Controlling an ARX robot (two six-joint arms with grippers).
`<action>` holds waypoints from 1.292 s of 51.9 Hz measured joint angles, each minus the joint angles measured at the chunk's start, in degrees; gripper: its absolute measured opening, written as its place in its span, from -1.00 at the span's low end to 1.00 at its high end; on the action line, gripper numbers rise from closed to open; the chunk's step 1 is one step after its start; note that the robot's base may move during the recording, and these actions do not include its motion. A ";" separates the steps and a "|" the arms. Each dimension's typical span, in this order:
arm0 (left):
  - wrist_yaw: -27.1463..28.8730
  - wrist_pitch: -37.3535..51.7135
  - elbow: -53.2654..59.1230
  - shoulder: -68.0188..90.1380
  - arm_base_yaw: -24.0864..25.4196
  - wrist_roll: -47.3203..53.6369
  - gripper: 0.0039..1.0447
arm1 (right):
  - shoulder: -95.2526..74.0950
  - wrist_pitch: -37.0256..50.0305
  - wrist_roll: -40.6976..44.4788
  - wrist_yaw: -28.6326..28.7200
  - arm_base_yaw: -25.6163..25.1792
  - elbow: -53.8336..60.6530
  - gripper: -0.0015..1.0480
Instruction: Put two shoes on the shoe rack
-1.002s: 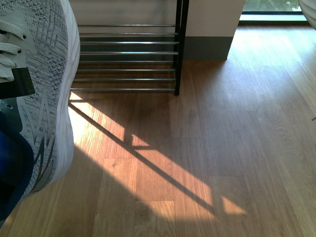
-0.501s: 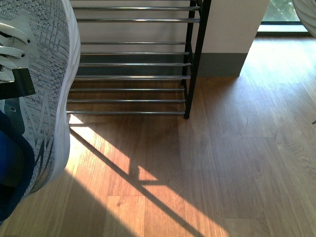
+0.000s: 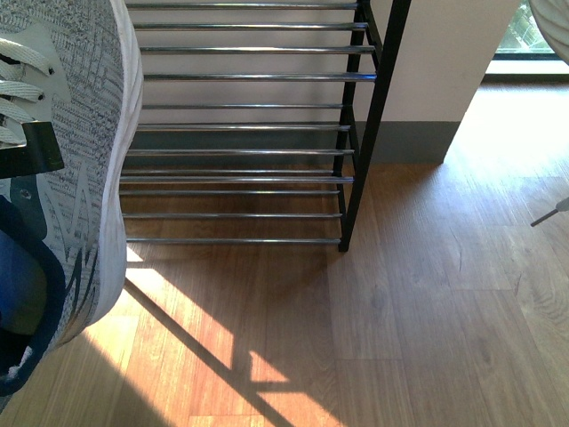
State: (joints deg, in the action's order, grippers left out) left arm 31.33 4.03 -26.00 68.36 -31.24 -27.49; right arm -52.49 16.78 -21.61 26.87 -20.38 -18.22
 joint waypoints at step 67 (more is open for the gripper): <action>0.00 0.00 0.02 0.02 0.02 0.00 -0.97 | 0.00 -0.02 0.00 -0.04 0.00 0.04 -0.91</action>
State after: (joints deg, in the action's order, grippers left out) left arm 31.33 4.03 -25.98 68.38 -31.22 -27.49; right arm -52.49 16.75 -21.61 26.83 -20.38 -18.17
